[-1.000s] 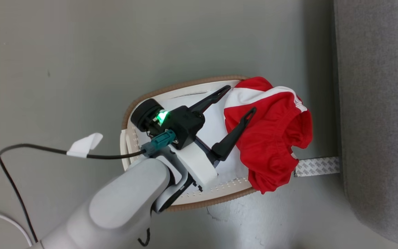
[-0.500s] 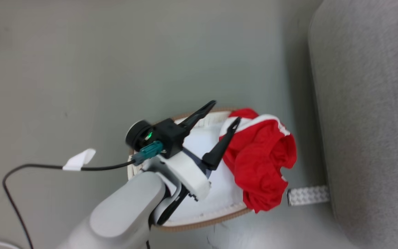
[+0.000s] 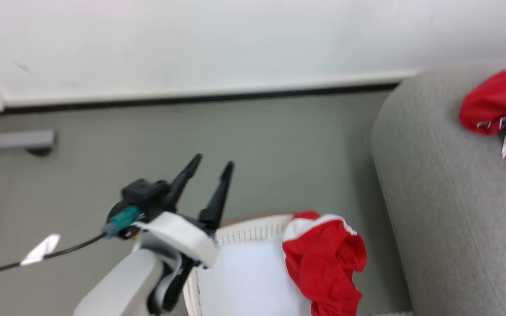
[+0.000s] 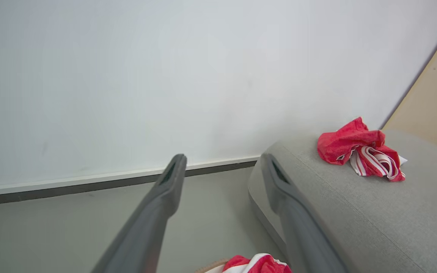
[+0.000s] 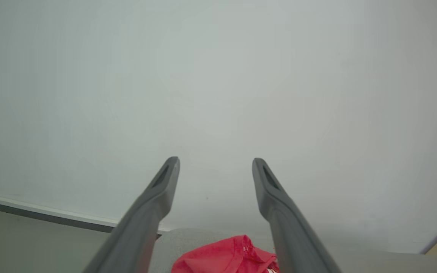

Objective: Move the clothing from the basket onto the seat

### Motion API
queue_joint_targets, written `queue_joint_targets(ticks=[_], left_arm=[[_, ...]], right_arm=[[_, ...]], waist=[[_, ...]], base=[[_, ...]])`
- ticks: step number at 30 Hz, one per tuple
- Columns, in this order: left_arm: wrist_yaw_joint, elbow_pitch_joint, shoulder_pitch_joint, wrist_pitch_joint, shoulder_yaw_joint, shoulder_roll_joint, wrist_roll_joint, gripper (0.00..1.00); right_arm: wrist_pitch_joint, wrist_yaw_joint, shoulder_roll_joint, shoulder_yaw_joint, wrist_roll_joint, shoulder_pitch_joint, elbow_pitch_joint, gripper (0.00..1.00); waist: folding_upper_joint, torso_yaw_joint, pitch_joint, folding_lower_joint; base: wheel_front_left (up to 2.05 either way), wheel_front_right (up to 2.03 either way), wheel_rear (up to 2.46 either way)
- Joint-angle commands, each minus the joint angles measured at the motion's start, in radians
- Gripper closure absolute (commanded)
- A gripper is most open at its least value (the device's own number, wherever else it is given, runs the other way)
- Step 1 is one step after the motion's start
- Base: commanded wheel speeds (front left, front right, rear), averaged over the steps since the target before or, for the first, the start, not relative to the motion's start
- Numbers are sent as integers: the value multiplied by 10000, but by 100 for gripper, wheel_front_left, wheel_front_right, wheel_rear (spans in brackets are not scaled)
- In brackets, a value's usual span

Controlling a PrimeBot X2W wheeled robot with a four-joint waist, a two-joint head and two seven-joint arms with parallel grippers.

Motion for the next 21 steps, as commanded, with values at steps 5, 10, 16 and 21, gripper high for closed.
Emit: queue_joint_targets(ticks=[5,10,16,21], left_arm=[[647,-223,1399,-16,1216,303,209,0],[919,-538,2475,-18,2218,336,528,0],[960,-1157,3678,-19,3648,-33,1633,0],[485,-1180,4552,-18,4624,-657,2446,0]], right_arm=[[-793,-24,1178,-772,-218,2246,-1325,0],[-1383,-24,2200,-1114,-624,3876,-2073,0],[-2674,-24,3588,-1319,-1188,5824,-2145,0],[-2982,-25,4258,-1388,-1797,6767,-1793,0]], waist=[[0,722,-1636,4],[0,938,-1966,4],[0,1295,-2115,4],[0,1391,-2142,4]], base=[[0,0,0],[0,0,0],[0,0,0],[0,0,0]])
